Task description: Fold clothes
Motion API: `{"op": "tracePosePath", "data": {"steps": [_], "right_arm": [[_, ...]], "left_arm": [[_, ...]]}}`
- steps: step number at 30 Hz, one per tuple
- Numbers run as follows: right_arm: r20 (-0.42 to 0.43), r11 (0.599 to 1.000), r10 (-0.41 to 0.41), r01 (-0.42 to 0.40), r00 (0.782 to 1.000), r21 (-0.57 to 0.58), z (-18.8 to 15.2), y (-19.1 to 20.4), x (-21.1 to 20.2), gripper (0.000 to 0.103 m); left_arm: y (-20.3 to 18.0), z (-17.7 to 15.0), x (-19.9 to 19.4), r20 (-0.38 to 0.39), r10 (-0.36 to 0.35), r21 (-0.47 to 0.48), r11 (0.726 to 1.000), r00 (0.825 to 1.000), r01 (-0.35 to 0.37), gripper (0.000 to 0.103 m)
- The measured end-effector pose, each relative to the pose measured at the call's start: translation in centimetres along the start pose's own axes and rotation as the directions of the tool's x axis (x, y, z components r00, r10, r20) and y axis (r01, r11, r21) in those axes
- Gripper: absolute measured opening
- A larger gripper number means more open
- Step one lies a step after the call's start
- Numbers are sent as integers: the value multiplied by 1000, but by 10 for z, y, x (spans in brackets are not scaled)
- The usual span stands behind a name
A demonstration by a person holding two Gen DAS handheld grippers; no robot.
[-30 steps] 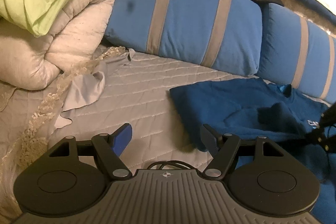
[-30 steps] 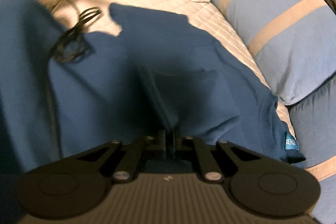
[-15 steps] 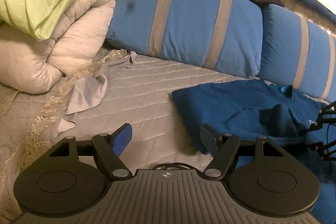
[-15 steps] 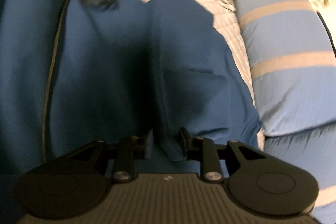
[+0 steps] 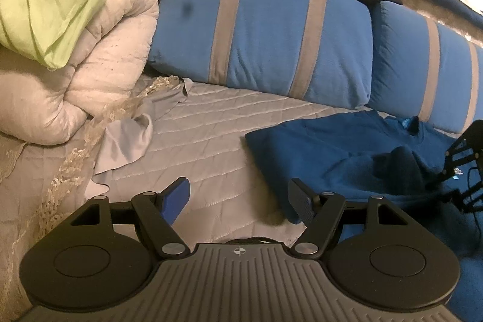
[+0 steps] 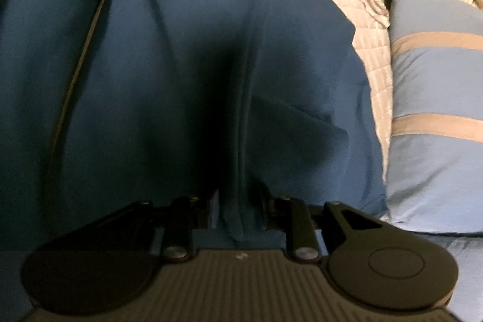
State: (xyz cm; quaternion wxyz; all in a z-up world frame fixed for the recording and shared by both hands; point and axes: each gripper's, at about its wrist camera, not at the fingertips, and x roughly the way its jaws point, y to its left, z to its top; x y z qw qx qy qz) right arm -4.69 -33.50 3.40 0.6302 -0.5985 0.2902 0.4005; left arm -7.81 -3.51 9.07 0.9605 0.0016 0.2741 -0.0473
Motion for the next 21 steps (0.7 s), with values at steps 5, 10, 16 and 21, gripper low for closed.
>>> {"op": "tracePosePath", "data": {"steps": [5,10,16,21], "right_arm": [[-26,998,-67,66,997,-16,8,-14,-4,6],[-33,972,-232,233,972,13,24,-44,-25,5],[-28,900,-429,430,903,71,53,-86,-57,5],[-30,828,-550,550,835,110,73,-118,-81,5]], "left_arm": [[-10,6,0,15,-32,83,996,999,31,72],[-38,18,6,11,-100,252,963,995,94,72],[-90,28,30,-14,-179,417,893,984,168,72],[-113,30,68,23,-70,449,892,997,53,72]]}}
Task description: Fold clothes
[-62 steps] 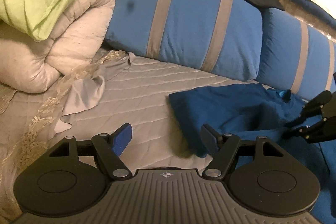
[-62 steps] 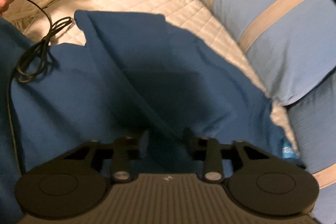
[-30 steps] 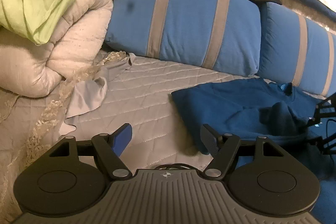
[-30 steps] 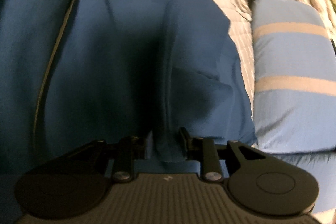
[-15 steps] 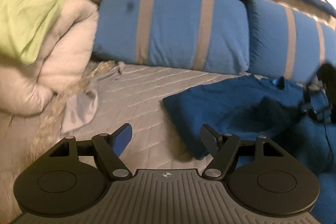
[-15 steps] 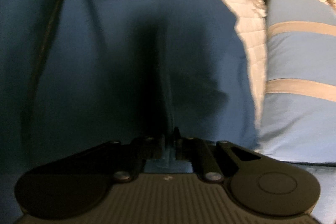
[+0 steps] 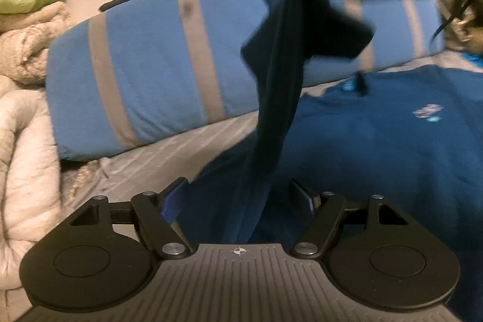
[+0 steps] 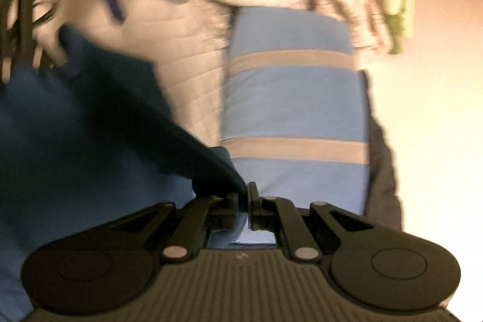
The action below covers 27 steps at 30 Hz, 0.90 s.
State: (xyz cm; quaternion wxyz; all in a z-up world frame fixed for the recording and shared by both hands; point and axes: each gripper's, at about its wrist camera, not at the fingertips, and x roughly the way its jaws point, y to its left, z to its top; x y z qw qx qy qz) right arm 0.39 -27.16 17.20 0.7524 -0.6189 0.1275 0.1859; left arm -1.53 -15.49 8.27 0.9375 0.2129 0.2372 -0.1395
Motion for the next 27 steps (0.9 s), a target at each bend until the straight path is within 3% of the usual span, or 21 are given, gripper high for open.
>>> {"op": "tracePosePath", "data": {"steps": [3,7,11,14,19,22,24,27], "right_arm": [[-8,997,-76,76,997,33,3,-22,-2,5],[-36,980,-172,174,984,99,-6,-50,-10,5],[-76,962,-217,226,973,151,-26,-66,-15,4],[-105,957,-206,223,973,188,-41,-71,-14,5],[-149,960,-143,174,978,219,-68,-61,-11,5],[-178,952,-47,98,983,291,-88,-53,-6,5],[-185,922,71,6,980,388,-101,-49,-2,5],[-189,882,176,-70,966,466,-121,-32,2,5]], "left_arm": [[14,-5,18,-54,62,-91,994,997,-66,72],[41,-21,29,-100,5,-230,973,995,-28,72],[51,-28,32,-101,-51,-217,976,994,29,76],[55,-29,39,-136,-114,-211,974,984,83,79],[56,-30,37,-172,-187,-196,969,967,152,76],[59,-30,33,-180,-204,-190,967,962,169,56],[58,-29,31,-186,-208,-174,969,960,176,38],[47,-27,28,-183,-181,-100,981,966,165,26]]}}
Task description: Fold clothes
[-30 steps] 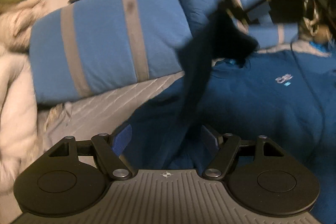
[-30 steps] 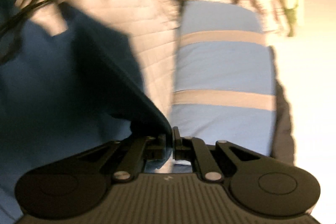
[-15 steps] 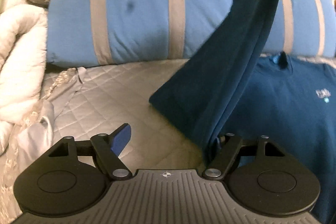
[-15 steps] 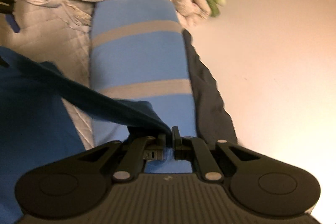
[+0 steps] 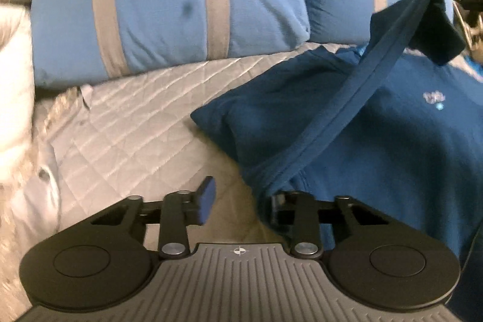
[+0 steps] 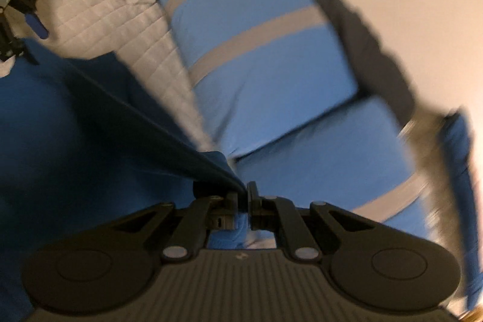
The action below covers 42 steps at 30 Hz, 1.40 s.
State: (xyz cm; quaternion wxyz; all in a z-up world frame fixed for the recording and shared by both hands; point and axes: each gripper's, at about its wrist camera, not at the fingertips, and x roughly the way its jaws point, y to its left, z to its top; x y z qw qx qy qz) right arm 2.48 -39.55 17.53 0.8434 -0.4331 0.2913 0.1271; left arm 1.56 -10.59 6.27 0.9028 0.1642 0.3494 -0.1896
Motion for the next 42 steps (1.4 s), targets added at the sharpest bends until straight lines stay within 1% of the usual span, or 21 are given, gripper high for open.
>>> {"op": "tracePosePath", "data": {"steps": [2,4,7,8,10,11,13,14,16,18,19,20,22,24,28,33,35,37,38,39,42], "right_arm": [[-21,1000,12,-12,1000,-1,-14,8,6,5],[-27,1000,-7,7,1000,-18,-26,15,6,5],[0,990,-107,106,994,-96,-35,19,-10,5],[14,979,-145,146,989,-143,-38,24,-19,5],[36,940,-211,212,977,-268,-47,43,-39,5],[32,924,-217,216,976,-316,-55,56,-45,5],[-1,926,-164,154,986,-345,-76,83,-47,7],[-27,931,-121,104,992,-351,-89,99,-45,21],[-81,935,-26,-4,996,-355,-116,129,-39,34],[-111,938,39,-75,993,-337,-139,147,-38,73],[-118,946,56,-90,991,-311,-147,149,-39,77],[-126,953,72,-105,989,-285,-156,151,-40,77],[-129,973,111,-134,985,-186,-168,138,-45,77],[-110,981,153,-164,982,-99,-180,119,-51,77],[-64,974,222,-224,973,-23,-201,96,-61,75],[-9,970,232,-232,973,-79,-204,105,-58,62],[-20,966,226,-227,974,-123,-201,110,-48,58],[-44,958,234,-238,971,-158,-199,115,-37,52],[-58,954,238,-245,969,-174,-198,118,-31,41],[-71,951,242,-251,968,-183,-197,119,-28,15],[-112,942,245,-264,963,-205,-194,121,-26,11]], "left_arm": [[-11,0,1,5,24,53,998,1000,-25,21],[-20,2,-1,20,50,96,994,999,-52,19],[-29,6,-6,53,76,137,987,996,-82,19],[-30,7,-7,60,89,147,984,994,-97,19],[-30,7,-5,57,115,159,980,992,-123,19],[-30,6,-4,51,128,164,977,990,-135,19],[-29,4,1,32,150,165,974,988,-153,19],[-29,3,2,23,153,161,975,988,-154,19],[-30,1,3,13,155,160,975,988,-155,19],[-33,-3,0,14,157,167,973,987,-157,19],[-34,-4,-1,14,159,171,972,987,-159,19],[-35,-5,-2,15,159,172,972,987,-159,19],[-34,-6,-5,20,156,165,974,988,-157,19],[-32,-6,-8,26,147,144,978,989,-149,21],[-31,-5,-6,27,146,134,980,989,-148,21],[-32,-7,-4,20,153,142,978,988,-155,21],[-32,-7,-4,19,151,143,978,988,-152,21],[-31,-7,-4,17,146,145,979,989,-147,21],[-30,-8,-4,16,144,147,978,989,-145,21],[-30,-8,-3,16,142,150,978,990,-143,21],[-30,-10,-2,20,141,170,975,990,-142,21]]}}
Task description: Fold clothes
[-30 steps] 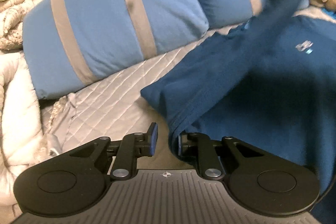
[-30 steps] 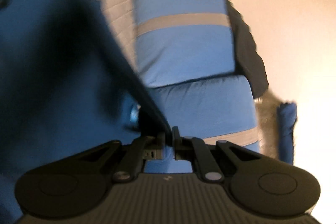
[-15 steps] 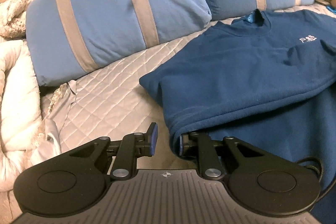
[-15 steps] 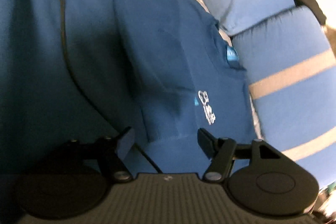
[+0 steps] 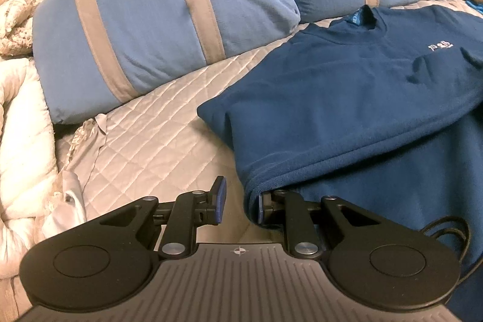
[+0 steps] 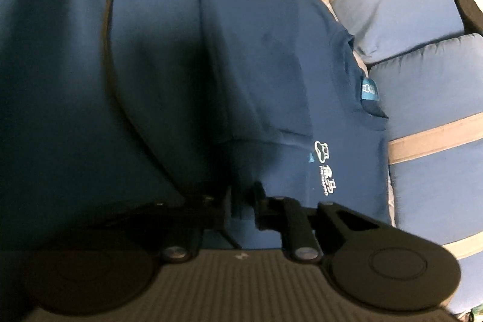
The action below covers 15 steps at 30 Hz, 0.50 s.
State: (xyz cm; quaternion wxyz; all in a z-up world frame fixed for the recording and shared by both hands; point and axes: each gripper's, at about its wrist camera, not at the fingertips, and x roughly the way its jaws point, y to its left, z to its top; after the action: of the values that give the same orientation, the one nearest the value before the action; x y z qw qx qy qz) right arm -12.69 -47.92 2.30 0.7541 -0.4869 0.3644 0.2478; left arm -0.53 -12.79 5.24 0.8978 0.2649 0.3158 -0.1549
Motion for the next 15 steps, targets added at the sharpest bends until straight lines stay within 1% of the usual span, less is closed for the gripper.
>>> {"op": "tracePosePath", "data": {"steps": [3,4,5,6,8,9,10,11,12,13,14,15], "right_arm": [[-42,999,-3,1,999,-42,-1,1,-10,11],[-50,999,4,-6,999,-41,-2,-1,-14,11],[-56,999,16,-18,998,-38,-3,-1,-18,11],[-60,999,31,-33,998,-34,-4,-1,-22,11],[-67,998,55,-57,996,-23,-7,0,-27,11],[-69,998,58,-59,996,-16,-8,1,-28,11],[-69,998,64,-65,996,-9,-8,1,-29,11],[-71,996,86,-86,994,4,-9,-1,-30,11],[-71,993,116,-114,991,18,-8,-3,-30,11],[-69,990,143,-142,987,28,-8,-4,-31,11],[-71,988,150,-148,986,33,-7,-5,-32,13],[-76,989,144,-142,987,35,-7,-6,-32,34]], "left_arm": [[-7,-2,1,10,11,73,997,1000,-12,22],[-11,-4,1,18,19,108,994,1000,-21,23],[-15,-5,1,29,32,153,988,999,-36,26],[-20,-7,1,42,46,201,978,998,-53,29],[-29,-13,2,68,75,308,947,995,-92,32],[-33,-16,3,80,88,353,929,993,-111,37],[-35,-18,4,92,101,383,915,991,-129,40],[-36,-19,5,102,115,404,903,988,-146,45],[-35,-19,6,105,122,407,900,987,-155,50],[-34,-18,5,105,129,399,903,986,-160,53],[-33,-16,5,107,138,385,907,985,-169,61],[-31,-15,3,110,144,370,912,983,-175,66]]}}
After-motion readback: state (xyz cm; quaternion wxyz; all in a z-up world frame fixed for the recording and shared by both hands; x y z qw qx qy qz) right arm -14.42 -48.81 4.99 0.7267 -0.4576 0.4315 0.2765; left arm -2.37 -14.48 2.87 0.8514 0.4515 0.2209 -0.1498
